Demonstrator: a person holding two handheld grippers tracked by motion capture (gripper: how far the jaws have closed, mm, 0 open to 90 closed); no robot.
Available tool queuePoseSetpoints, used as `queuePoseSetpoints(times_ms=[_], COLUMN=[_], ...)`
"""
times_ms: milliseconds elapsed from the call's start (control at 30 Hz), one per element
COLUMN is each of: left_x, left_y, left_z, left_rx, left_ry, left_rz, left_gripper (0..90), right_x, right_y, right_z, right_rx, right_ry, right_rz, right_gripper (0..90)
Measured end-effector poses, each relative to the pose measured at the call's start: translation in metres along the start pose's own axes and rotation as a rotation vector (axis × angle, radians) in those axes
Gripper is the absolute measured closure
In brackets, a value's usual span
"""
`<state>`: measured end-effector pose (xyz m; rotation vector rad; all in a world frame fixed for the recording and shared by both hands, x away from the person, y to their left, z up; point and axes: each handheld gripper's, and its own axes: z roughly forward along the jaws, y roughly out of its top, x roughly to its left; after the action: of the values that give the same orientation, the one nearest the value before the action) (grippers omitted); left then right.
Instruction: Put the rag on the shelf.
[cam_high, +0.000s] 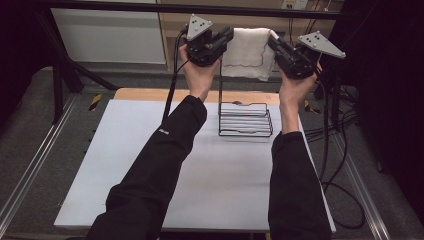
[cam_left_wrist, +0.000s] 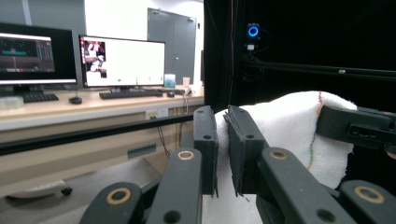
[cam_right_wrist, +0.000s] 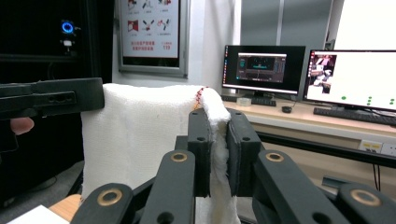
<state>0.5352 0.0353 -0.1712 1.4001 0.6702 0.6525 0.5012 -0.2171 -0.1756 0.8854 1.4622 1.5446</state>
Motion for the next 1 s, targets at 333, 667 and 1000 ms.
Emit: queuePoseSetpoints(times_ms=[333, 667, 1000], left_x=[-0.001, -0.001, -0.004], left_y=[-0.02, -0.039, -0.049], left_z=[0.008, 0.001, -0.008], left_rx=[0.05, 0.075, 0.105], left_ry=[-0.015, -0.05, -0.068], left_rz=[0.017, 0.009, 0.014], left_gripper=[82.0, 81.9, 81.9], right_x=[-0.01, -0.011, -0.007], right_y=[-0.02, -0.034, -0.044], right_z=[0.001, -0.005, -0.016], right_rx=[0.046, 0.085, 0.119], right_ry=[-0.005, 0.008, 0.028], right_rz=[0.027, 0.02, 0.015], right_gripper=[81.7, 81.4, 81.1])
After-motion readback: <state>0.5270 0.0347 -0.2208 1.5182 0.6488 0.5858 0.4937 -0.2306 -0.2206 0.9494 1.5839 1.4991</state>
